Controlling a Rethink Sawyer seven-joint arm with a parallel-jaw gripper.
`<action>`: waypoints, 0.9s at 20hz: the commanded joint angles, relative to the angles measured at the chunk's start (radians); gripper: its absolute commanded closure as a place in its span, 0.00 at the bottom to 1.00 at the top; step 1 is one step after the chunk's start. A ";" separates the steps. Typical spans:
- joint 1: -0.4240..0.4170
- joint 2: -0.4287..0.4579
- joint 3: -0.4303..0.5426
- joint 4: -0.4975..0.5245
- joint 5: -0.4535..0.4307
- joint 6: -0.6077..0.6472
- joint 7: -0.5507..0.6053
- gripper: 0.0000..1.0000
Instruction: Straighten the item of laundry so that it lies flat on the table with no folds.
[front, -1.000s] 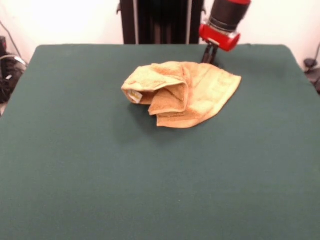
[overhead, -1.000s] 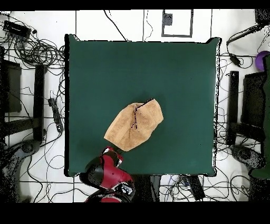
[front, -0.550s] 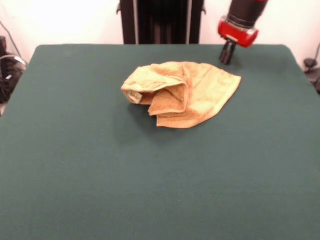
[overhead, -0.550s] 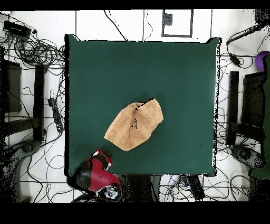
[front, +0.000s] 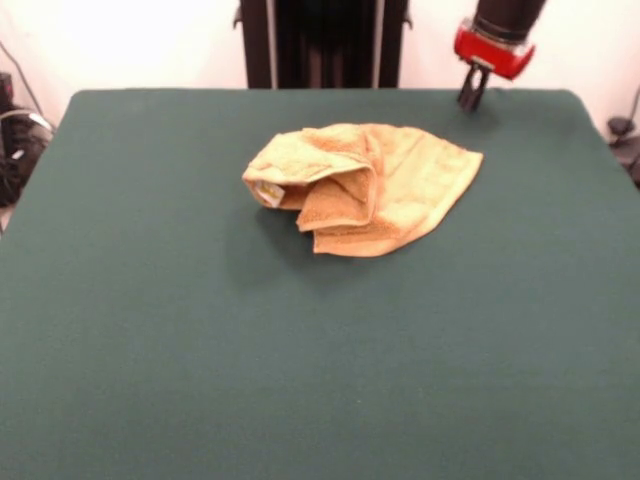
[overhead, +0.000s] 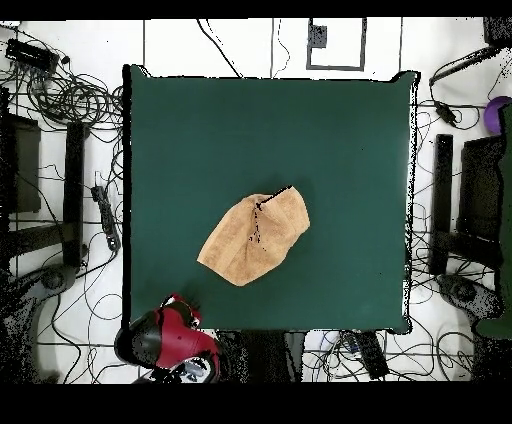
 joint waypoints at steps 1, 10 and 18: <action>-0.009 -0.099 -0.090 -0.149 -0.097 0.411 -0.017 1.00; -0.059 -0.120 -0.156 -0.312 -0.328 0.530 -0.036 1.00; -0.125 -0.118 -0.114 -0.334 -0.445 0.464 -0.018 0.00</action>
